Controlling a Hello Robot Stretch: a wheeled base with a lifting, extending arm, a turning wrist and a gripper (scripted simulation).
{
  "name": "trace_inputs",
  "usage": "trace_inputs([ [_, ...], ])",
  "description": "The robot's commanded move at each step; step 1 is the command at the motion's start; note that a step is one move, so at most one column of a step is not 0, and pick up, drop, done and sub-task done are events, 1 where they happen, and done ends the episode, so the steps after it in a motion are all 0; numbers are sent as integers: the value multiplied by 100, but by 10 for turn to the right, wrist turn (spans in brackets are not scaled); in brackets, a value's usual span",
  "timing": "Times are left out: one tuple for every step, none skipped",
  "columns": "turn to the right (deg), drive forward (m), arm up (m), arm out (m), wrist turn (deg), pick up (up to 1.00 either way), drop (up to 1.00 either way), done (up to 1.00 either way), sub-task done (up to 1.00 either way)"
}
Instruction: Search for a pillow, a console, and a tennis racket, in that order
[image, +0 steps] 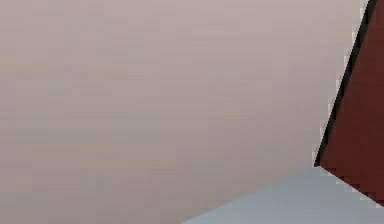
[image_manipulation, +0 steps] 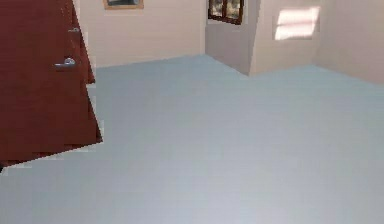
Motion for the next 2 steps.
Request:
trace_inputs([
  [0, 10, 0, 0, 0, 0, 0, 0, 0],
  [-450, 0, 0, 0, 0, 0, 0, 0, 0],
])
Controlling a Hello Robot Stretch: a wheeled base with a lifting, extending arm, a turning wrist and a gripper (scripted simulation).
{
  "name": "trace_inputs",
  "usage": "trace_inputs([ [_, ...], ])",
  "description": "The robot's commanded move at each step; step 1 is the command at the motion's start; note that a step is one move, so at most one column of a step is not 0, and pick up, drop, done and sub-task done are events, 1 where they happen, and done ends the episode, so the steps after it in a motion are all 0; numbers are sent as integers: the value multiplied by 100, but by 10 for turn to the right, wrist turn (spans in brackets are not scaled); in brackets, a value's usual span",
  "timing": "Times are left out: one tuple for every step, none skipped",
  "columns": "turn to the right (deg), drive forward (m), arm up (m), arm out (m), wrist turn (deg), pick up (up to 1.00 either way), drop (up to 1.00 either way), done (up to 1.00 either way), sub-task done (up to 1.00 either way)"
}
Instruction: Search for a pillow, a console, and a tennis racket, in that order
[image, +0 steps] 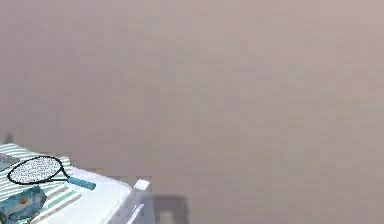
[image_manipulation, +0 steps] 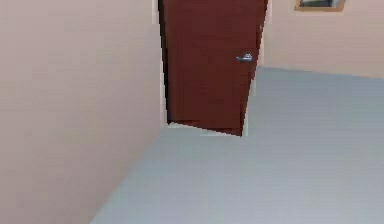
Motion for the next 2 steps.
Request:
trace_inputs([
  [-390, 0, 0, 0, 0, 0, 0, 0, 0],
  [0, 0, 0, 0, 0, 0, 0, 100, 0],
])
